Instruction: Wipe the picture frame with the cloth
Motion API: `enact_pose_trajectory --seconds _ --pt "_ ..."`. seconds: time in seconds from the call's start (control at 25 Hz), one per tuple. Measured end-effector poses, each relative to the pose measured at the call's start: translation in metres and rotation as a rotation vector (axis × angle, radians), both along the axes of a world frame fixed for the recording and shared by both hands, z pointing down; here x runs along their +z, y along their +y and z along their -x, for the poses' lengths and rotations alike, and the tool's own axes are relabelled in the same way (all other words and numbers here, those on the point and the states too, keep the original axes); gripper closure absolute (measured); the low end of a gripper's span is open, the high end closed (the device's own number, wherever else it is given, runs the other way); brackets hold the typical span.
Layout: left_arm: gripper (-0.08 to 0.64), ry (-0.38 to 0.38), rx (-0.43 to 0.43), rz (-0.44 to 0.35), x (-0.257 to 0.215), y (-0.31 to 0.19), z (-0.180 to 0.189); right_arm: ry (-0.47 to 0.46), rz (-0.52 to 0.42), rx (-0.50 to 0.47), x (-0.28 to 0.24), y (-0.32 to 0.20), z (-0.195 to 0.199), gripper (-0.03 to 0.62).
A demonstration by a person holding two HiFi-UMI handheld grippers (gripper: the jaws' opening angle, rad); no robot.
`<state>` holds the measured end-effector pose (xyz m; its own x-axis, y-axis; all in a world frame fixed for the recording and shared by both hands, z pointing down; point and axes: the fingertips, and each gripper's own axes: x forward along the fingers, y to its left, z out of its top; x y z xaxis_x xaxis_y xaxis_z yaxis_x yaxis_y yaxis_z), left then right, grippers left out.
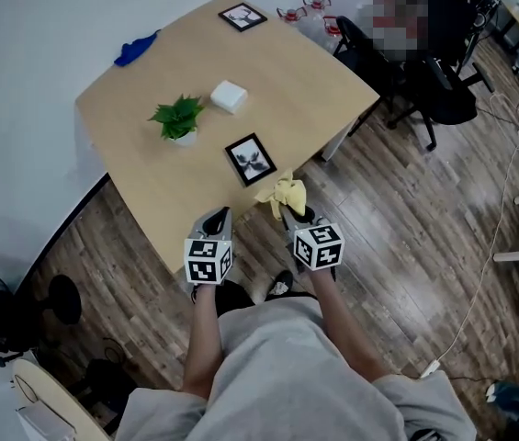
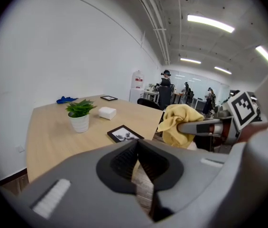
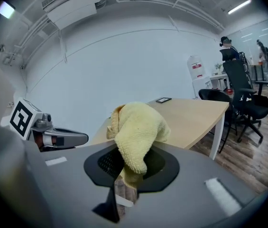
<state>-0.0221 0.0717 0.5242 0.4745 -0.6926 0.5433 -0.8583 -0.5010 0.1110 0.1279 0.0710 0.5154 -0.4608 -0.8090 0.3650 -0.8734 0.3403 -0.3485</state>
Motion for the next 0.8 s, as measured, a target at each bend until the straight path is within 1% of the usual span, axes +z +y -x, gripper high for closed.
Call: enact_pose_trajectory --seconds 0.2,0.4,0.56,0.8 --pt "0.508 -0.003 0.008 0.013 0.003 -0.003 -0.006 0.008 0.003 -0.034 0.0 -0.01 0.006 0.535" --pt "0.508 -0.004 0.019 0.036 0.013 -0.022 -0.004 0.035 0.01 -0.053 0.009 -0.023 0.013 0.535" --pt "0.508 -0.021 0.049 0.06 0.024 -0.051 -0.008 0.067 0.006 -0.045 0.006 -0.05 0.007 0.535" --pt "0.508 -0.051 0.096 0.09 0.034 -0.089 -0.015 0.057 0.005 -0.005 0.001 -0.089 -0.006 0.535"
